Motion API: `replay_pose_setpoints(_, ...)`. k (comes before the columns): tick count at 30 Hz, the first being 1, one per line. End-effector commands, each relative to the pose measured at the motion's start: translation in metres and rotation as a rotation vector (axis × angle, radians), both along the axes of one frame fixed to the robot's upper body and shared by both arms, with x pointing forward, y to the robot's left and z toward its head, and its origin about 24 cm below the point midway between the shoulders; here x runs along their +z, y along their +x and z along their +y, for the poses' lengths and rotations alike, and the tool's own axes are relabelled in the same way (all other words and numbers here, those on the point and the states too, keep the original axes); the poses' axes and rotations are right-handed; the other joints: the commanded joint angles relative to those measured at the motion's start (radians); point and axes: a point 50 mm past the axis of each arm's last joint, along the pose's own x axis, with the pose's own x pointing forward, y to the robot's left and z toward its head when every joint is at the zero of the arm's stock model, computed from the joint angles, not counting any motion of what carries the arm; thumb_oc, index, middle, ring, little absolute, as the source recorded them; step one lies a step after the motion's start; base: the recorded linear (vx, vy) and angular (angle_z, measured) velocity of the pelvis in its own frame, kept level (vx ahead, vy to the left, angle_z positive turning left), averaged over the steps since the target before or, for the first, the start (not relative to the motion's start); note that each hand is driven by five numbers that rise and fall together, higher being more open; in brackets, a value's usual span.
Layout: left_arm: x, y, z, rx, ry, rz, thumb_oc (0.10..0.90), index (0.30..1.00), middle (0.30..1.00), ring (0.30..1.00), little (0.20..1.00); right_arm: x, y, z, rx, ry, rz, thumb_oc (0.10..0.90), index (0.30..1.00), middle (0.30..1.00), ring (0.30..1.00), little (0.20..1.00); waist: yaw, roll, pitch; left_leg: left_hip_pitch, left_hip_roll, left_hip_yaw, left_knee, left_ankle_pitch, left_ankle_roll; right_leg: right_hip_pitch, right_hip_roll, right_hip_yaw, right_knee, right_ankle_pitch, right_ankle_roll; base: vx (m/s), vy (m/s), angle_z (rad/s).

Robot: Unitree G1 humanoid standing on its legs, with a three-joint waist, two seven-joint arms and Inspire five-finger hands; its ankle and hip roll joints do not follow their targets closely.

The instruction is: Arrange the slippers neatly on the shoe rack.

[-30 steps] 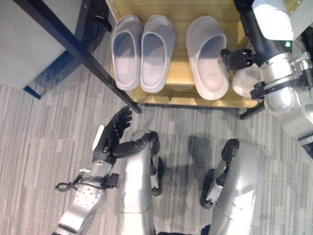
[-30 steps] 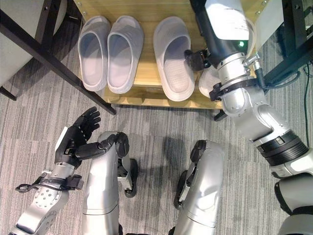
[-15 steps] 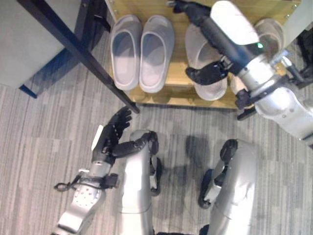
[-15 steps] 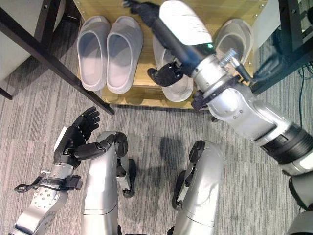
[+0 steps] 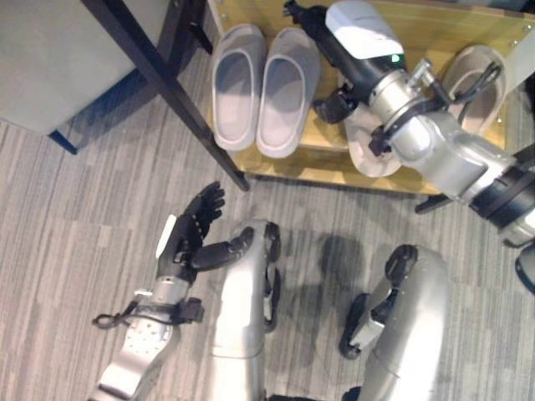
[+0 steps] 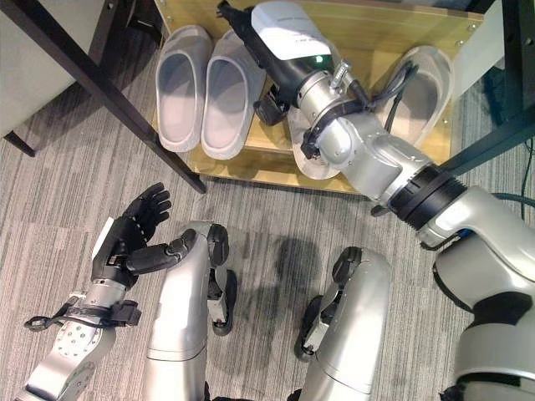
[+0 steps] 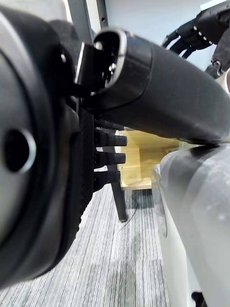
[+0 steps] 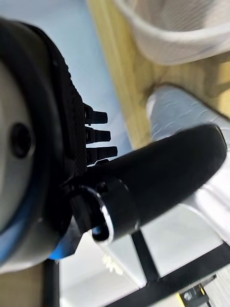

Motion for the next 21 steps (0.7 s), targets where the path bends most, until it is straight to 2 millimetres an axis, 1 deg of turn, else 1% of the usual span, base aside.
replay_pose_setpoints(1,0.002,-0.01,0.018,0.055,0.094,-0.001,0.8,0.9,0.9,0.9,0.9,0.068,-0.022,-0.004,0.007,0.126,-0.305,0.8,0.9,0.9,0.9,0.9,0.059,-0.013,-0.027,-0.002,-0.027,-0.097,-0.022,-0.077,-0.079,-0.008,-0.03,0.046,0.035,0.117,-0.052,0.0,0.0,0.0)
replay_pose_setpoints(5,0.003,-0.01,0.016,0.045,0.102,-0.007,0.8,0.9,0.9,0.9,0.9,0.061,-0.013,-0.009,-0.044,0.126,-0.283,0.8,0.9,0.9,0.9,0.9,0.051,-0.008,-0.027,-0.002,-0.027,-0.09,-0.021,-0.077,-0.077,-0.011,-0.027,0.053,0.032,0.122,-0.05,0.0,0.0,0.0)
replay_pose_setpoints(11,0.003,-0.01,0.016,0.042,0.104,-0.009,0.8,0.9,0.9,0.9,0.9,0.056,-0.005,-0.017,-0.096,0.144,-0.266,0.8,0.9,0.9,0.9,0.9,0.045,-0.004,-0.027,-0.002,-0.021,-0.079,-0.018,-0.074,-0.076,-0.022,-0.026,0.059,0.039,0.122,-0.048,0.0,0.005,0.0)
replay_pose_setpoints(16,0.002,-0.01,0.016,0.04,0.105,-0.006,0.8,0.9,0.9,0.9,0.9,0.05,0.002,-0.019,-0.134,0.103,-0.234,0.8,0.9,0.9,0.9,0.9,0.046,-0.001,-0.027,-0.002,-0.021,-0.077,-0.018,-0.074,-0.075,-0.026,-0.026,0.059,0.04,0.118,-0.049,0.0,0.0,0.0)
replay_pose_setpoints(17,0.002,-0.01,0.015,0.033,0.107,-0.005,0.8,0.9,0.9,0.9,0.9,0.046,0.005,-0.022,-0.16,0.081,-0.218,0.8,0.9,0.9,0.9,0.9,0.045,-0.001,-0.027,-0.002,-0.02,-0.074,-0.021,-0.074,-0.075,-0.026,-0.024,0.06,0.039,0.118,-0.048,0.0,0.0,0.0)
replay_pose_setpoints(20,0.002,-0.01,0.015,0.03,0.106,-0.002,0.8,0.9,0.9,0.9,0.9,0.045,0.008,-0.024,-0.181,0.071,-0.209,0.8,0.9,0.9,0.9,0.9,0.045,0.002,-0.027,-0.002,-0.02,-0.074,-0.02,-0.073,-0.075,-0.026,-0.024,0.06,0.041,0.117,-0.049,0.0,0.0,0.0)
replay_pose_setpoints(21,0.001,-0.011,0.015,0.032,0.106,0.0,0.8,0.9,0.9,0.9,0.9,0.043,0.01,-0.029,-0.204,0.068,-0.2,0.8,0.9,0.9,0.9,0.9,0.044,0.0,-0.027,-0.002,-0.02,-0.073,-0.022,-0.072,-0.075,-0.026,-0.023,0.06,0.041,0.117,-0.049,0.0,0.0,0.0)
